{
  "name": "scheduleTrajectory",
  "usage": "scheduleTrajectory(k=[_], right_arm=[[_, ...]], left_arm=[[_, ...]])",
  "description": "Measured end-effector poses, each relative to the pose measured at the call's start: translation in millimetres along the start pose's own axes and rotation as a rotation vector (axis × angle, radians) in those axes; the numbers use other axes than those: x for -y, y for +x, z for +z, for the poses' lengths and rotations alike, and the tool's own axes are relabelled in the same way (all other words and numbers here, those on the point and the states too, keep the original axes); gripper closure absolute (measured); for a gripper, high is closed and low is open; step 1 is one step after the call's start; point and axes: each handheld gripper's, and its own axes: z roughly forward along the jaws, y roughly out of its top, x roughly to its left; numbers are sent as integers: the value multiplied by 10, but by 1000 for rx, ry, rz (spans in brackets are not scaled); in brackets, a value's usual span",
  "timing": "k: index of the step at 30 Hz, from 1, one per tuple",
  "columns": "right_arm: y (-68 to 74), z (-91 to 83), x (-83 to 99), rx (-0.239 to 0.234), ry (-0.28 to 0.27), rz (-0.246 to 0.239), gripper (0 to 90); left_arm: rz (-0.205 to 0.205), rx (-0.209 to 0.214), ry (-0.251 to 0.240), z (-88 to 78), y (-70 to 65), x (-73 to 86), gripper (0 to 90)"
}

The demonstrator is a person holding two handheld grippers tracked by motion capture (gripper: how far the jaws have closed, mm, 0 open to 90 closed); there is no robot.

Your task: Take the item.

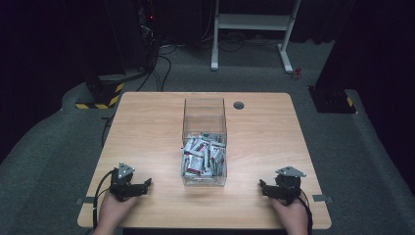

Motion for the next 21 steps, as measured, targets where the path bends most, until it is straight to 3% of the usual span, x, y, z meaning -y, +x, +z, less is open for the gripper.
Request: scheduleTrajectory(k=[21], right_arm=[[-1, 1, -2, -1, 1, -2, 84]], left_arm=[[9, 2, 0, -5, 0, 2, 95]])
